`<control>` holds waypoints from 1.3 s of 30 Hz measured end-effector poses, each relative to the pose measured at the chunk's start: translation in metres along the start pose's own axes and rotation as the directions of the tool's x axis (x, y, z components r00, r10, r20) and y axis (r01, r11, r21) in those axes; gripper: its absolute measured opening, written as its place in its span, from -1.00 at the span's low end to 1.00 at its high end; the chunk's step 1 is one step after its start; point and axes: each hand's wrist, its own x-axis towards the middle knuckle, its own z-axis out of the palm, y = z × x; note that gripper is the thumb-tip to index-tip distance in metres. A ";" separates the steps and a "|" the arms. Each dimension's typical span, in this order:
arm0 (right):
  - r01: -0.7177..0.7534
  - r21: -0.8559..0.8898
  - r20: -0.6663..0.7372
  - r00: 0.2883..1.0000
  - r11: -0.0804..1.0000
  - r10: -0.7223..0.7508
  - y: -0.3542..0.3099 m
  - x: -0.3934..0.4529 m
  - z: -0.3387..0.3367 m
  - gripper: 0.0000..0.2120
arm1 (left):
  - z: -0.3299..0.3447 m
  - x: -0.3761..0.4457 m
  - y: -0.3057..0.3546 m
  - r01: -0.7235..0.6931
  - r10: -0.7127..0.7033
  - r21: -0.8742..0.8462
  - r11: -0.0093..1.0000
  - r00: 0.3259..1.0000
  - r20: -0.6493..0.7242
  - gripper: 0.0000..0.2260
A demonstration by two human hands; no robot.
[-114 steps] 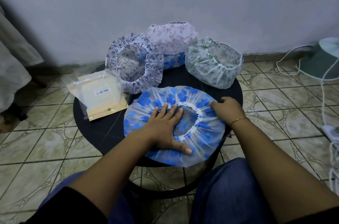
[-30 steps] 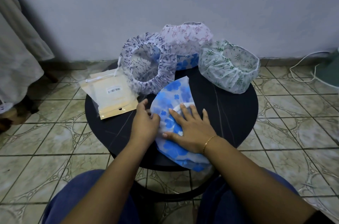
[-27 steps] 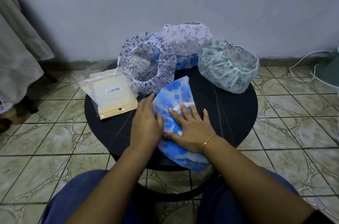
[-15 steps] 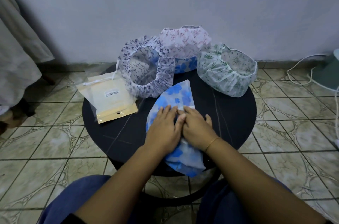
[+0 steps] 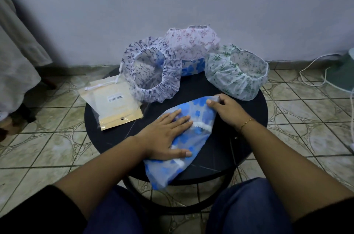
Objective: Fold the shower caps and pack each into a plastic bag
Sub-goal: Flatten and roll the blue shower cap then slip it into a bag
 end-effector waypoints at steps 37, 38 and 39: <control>-0.207 -0.400 -0.035 0.977 0.893 0.211 0.030 -0.004 -0.038 -0.63 | 0.012 0.015 0.029 0.347 -0.347 -0.102 0.932 0.938 0.019 -0.38; -0.217 -0.476 -0.013 0.971 0.852 0.240 0.023 -0.005 -0.036 -0.69 | 0.012 0.015 0.029 0.351 -0.350 -0.114 0.929 0.936 0.030 -0.37; -0.227 -0.533 -0.002 0.964 0.815 0.268 0.017 -0.007 -0.034 -0.71 | 0.012 0.015 0.030 0.355 -0.354 -0.125 0.926 0.935 0.036 -0.36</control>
